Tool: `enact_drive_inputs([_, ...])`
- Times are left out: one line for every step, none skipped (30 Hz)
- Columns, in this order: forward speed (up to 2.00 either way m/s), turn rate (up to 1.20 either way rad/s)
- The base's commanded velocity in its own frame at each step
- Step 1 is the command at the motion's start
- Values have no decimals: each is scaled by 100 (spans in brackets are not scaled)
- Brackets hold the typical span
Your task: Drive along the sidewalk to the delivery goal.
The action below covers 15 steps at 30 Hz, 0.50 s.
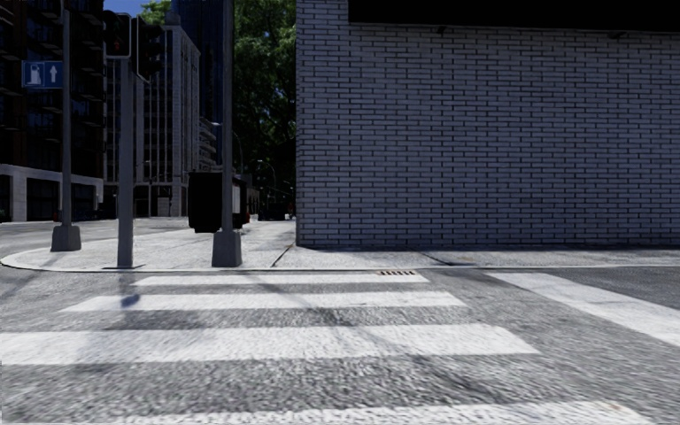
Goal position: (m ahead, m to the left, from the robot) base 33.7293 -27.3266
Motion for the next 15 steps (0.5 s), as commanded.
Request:
enact_drive_inputs([200, 90])
enact_drive_inputs([200, 107])
enact_drive_inputs([200, 112])
enact_drive_inputs([200, 37])
enact_drive_inputs([200, 14])
enact_drive_inputs([200, 6])
enact_drive_inputs([200, 3])
enact_drive_inputs([200, 3])
enact_drive_inputs([200, 1])
enact_drive_inputs([200, 0])
enact_drive_inputs([200, 0])
enact_drive_inputs([200, 0])
enact_drive_inputs([200, 0])
enact_drive_inputs([200, 0])
enact_drive_inputs([200, 0])
